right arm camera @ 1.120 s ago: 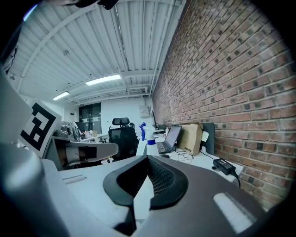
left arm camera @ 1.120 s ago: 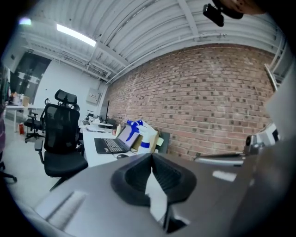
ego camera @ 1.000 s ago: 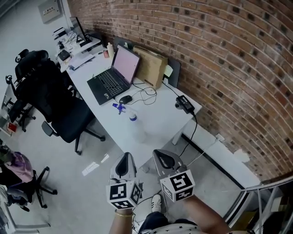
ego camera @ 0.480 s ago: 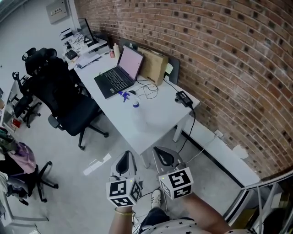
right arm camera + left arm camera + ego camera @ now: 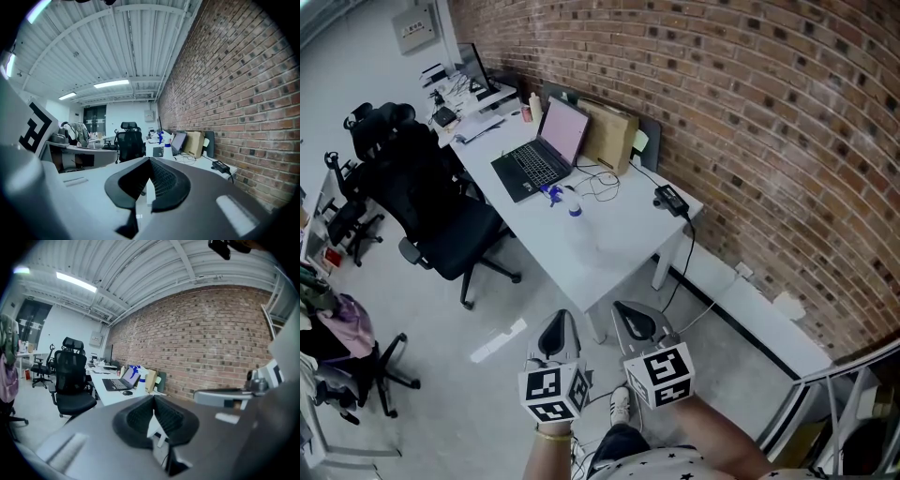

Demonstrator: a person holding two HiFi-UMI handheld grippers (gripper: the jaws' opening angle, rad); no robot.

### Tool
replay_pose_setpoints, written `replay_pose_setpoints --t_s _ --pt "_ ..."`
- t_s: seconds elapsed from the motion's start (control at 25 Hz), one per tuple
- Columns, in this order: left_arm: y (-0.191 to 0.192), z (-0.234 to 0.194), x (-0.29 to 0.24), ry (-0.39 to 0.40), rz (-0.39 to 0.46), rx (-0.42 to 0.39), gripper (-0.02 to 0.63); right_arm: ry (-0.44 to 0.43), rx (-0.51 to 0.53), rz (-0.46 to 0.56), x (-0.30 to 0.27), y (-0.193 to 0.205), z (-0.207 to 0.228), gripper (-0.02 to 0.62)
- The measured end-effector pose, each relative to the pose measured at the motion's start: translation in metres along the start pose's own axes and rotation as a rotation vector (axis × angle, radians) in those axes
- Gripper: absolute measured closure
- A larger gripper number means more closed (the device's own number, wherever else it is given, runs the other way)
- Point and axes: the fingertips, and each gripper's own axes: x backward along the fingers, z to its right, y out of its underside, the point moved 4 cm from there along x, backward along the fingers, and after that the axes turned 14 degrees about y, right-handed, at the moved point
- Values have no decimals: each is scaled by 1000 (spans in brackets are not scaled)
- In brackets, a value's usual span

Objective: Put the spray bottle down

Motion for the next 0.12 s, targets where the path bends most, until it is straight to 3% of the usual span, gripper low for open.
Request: replay_pose_setpoints --t_s 0.12 --pt "0 -1 1 -2 -5 -7 598 1 4 2 1 -2 -1 597"
